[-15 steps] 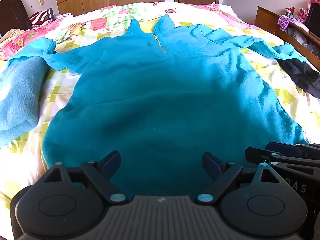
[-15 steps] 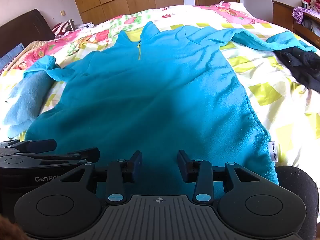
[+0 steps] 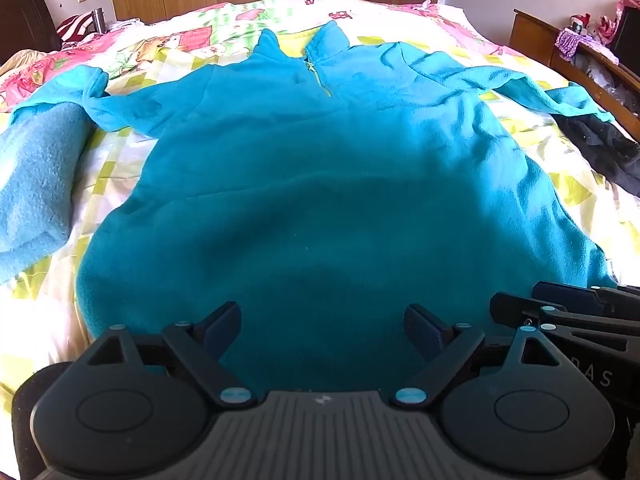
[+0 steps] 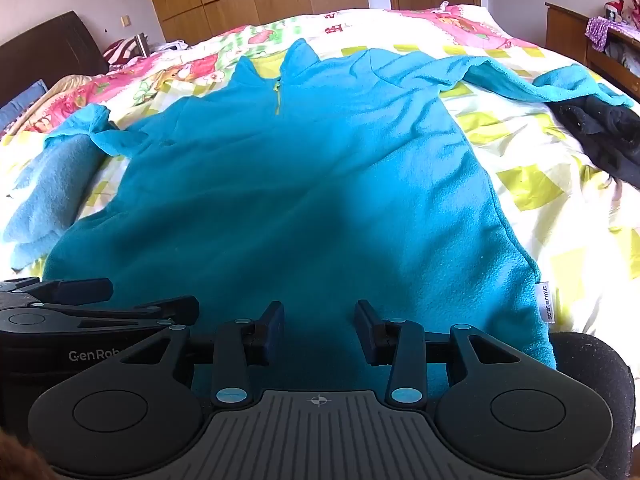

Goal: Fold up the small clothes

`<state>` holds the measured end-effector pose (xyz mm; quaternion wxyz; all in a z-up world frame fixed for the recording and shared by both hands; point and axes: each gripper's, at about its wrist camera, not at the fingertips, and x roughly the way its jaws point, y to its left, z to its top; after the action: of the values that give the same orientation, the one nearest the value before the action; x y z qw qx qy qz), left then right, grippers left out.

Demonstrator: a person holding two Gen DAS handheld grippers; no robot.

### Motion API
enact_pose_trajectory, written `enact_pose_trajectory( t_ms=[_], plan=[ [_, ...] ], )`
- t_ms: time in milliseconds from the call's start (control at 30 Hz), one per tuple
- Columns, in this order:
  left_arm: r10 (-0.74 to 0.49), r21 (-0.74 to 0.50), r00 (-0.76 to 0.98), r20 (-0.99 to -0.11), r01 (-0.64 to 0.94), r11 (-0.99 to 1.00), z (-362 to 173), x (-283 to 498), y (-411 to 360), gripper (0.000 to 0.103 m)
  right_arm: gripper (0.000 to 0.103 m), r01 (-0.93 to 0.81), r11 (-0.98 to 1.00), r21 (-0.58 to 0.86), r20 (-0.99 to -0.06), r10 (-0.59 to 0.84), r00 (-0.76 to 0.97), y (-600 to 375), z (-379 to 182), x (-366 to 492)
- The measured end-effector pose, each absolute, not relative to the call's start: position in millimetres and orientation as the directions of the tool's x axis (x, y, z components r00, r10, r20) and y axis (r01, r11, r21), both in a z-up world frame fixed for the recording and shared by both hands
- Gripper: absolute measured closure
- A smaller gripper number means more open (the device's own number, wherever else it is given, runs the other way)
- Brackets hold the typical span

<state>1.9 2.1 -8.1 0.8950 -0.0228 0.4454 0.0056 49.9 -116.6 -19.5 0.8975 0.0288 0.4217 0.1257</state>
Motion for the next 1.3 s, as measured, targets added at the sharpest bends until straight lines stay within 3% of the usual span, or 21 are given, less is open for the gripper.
enact_pose_trajectory(
  t_ms=[1300],
  plan=[
    [-0.042,-0.075,0.627,-0.778,-0.027,0.997,-7.3,-1.7,9.4,0.003,0.064,-0.217,0.976,0.008,-0.757,0.148,0.636,-96.3,-15.9,46.9]
  ],
)
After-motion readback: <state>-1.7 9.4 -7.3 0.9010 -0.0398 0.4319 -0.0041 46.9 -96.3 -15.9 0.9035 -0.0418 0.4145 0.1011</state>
